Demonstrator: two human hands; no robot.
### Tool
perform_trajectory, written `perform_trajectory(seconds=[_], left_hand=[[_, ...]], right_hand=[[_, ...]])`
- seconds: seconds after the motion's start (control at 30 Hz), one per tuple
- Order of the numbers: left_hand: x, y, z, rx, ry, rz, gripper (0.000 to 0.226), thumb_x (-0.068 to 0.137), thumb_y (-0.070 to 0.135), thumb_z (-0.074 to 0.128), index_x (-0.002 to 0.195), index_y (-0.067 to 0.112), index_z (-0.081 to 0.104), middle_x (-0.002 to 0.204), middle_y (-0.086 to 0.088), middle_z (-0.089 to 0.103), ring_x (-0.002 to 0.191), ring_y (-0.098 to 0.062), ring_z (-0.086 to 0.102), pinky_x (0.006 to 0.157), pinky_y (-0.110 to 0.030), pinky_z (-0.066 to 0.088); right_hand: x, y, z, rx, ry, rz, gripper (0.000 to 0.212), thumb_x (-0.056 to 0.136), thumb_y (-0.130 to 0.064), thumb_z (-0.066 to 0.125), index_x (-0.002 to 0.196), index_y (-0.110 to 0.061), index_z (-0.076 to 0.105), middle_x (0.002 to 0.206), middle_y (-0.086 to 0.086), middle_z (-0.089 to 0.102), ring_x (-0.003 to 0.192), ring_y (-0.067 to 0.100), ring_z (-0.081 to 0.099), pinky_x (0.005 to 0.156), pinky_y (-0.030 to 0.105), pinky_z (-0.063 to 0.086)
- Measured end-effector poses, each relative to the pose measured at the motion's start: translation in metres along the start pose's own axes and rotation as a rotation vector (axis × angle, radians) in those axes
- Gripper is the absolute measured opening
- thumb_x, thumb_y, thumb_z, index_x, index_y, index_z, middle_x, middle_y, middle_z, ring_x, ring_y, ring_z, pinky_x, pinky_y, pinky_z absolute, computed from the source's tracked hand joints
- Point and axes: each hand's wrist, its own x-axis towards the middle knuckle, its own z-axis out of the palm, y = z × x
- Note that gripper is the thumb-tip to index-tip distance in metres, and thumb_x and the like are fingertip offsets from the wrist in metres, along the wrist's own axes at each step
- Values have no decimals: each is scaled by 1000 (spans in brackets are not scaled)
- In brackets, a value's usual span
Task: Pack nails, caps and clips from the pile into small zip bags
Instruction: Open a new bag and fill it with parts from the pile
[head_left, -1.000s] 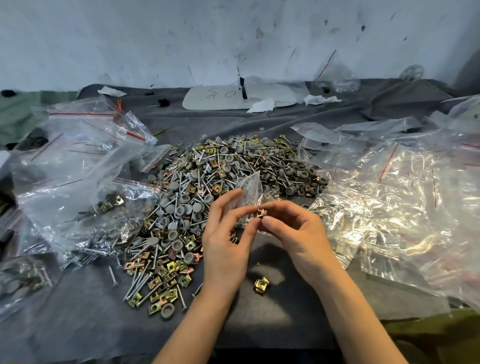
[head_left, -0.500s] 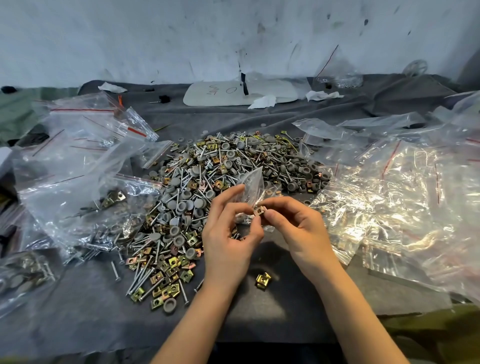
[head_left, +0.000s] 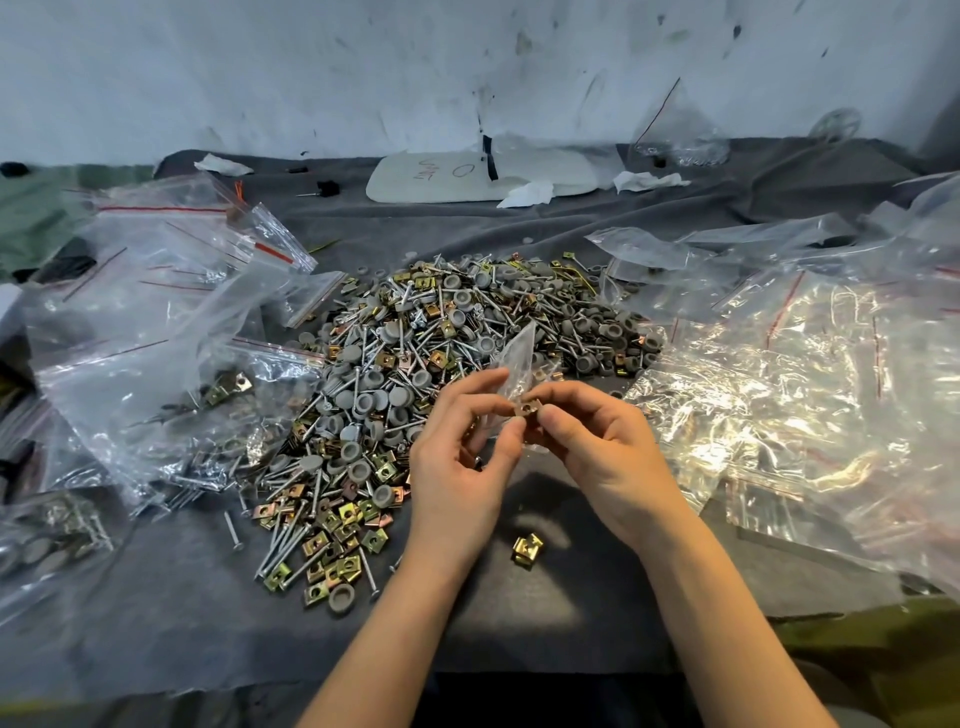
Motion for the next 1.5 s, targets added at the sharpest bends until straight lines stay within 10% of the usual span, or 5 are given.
perform_trajectory(seconds=[0.87,1.5], left_hand=[[1,0,4,83,55,5,5,78,26,59,80,28,54,110,16,63,107,-5,61,82,-15,47],[2,-3,3,58,6,-23,9,79,27,53,77,18,54,107,9,64,102,0,60,81,-14,46]], right_hand=[[-5,7,7,-581,179,-277,26,83,-4,70,88,-29,64,82,-13,69,79,2,65,72,14,48],[-9,13,17,-987,237,-679,11,84,2,63,94,4,63,88,9,63,83,12,58,77,14,46]])
